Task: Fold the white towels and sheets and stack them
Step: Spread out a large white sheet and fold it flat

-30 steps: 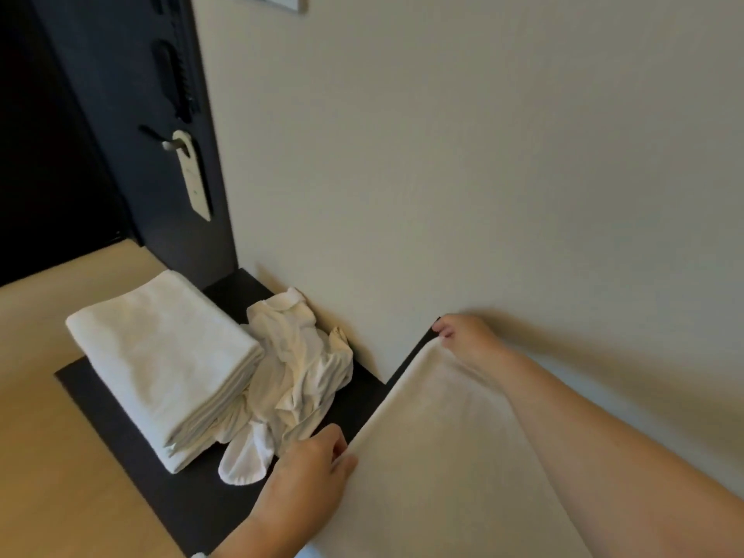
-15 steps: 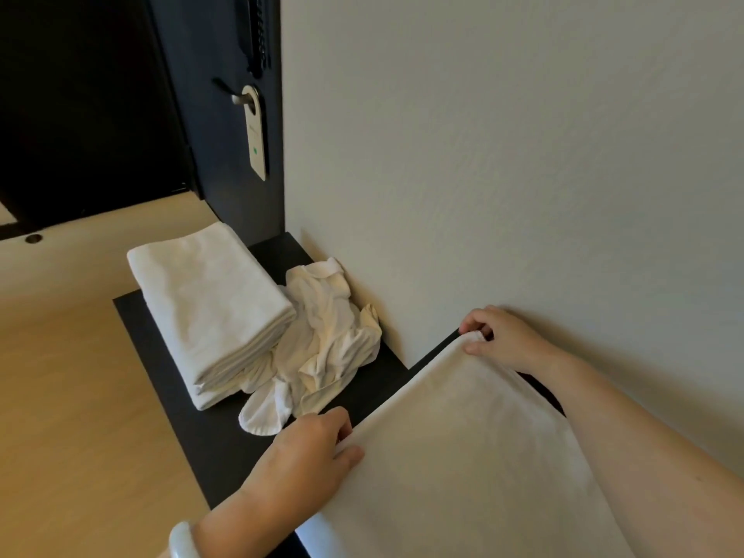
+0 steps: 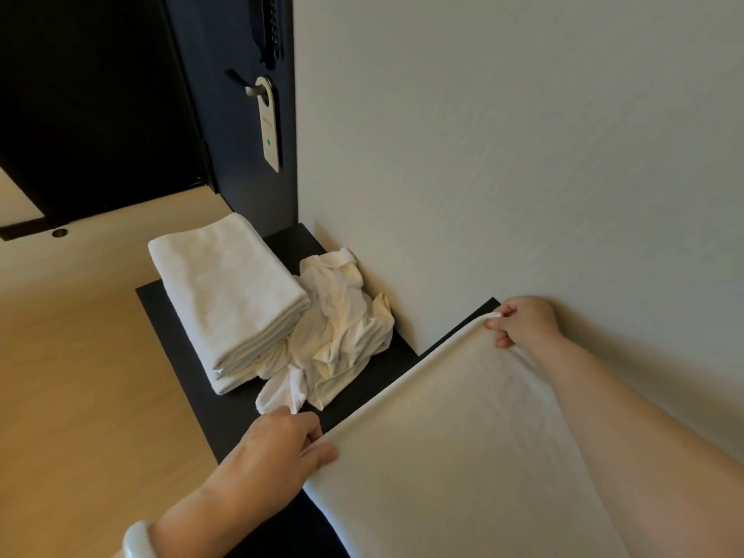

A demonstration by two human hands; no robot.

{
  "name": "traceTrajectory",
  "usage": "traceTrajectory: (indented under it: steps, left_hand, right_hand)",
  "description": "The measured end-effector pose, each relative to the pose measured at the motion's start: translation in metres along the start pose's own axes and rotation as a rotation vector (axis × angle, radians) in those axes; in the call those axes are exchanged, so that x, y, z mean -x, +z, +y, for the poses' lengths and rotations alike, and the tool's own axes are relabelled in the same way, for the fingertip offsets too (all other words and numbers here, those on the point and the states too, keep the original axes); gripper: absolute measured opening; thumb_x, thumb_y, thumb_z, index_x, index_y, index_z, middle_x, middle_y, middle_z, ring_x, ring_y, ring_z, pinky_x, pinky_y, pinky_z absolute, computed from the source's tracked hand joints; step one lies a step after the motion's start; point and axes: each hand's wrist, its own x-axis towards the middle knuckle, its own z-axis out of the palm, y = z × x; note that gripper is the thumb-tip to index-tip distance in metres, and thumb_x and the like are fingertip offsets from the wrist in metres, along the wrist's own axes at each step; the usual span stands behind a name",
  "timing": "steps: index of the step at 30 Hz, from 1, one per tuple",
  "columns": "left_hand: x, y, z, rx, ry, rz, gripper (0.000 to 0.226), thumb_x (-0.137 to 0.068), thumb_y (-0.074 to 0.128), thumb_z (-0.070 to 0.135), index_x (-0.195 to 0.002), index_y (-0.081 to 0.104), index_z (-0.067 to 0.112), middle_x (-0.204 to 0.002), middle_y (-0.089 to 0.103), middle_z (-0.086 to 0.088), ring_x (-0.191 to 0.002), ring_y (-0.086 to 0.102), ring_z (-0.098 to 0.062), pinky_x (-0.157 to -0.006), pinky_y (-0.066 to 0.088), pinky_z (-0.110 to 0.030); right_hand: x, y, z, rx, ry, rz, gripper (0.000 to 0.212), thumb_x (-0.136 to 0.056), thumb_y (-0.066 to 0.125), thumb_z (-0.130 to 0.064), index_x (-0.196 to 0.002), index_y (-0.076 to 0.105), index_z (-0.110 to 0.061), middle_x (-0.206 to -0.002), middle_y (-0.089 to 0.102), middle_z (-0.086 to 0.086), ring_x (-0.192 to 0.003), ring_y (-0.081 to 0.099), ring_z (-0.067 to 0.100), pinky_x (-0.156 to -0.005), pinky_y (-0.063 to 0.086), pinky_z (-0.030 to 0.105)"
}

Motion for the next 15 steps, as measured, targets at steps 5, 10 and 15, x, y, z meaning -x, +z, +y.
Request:
traceTrajectory:
  steps: [5,10,15]
  left_hand:
    - [0.0,0.002,0.001,-0.007,0.004,0.023,0.024,-0.088,0.058,0.06,-0.08,0.056,0.037,-0.09,0.052,0.012,-0.081,0.053,-0.003,-0.062,0.036,-0.016]
    - [0.006,-0.004,0.014,0.136,0.005,0.052,0.017,-0.088,0.064,0.05,-0.09,0.053,0.038,-0.093,0.059,0.008,-0.083,0.058,-0.006,-0.065,0.042,-0.016]
    - [0.007,0.016,0.046,-0.173,0.39,0.514,0.04,-0.087,0.066,0.042,-0.123,0.059,0.026,-0.126,0.058,0.01,-0.115,0.058,-0.013,-0.097,0.046,-0.027]
  right_hand:
    - [0.01,0.013,-0.002,0.005,0.031,0.148,0.015,-0.088,0.068,0.0,-0.102,0.063,0.006,-0.069,0.063,0.015,-0.059,0.06,0.026,-0.058,0.055,0.029]
    - [0.048,0.038,-0.009,0.273,-0.175,0.317,0.036,-0.097,0.051,-0.011,-0.132,0.05,-0.002,-0.137,0.049,0.016,-0.121,0.052,0.034,-0.093,0.042,0.038]
    - [0.095,0.065,0.011,0.596,-0.29,0.356,0.059,-0.103,0.039,-0.035,-0.155,0.023,-0.015,-0.164,0.015,0.009,-0.151,0.011,0.028,-0.117,0.013,0.059]
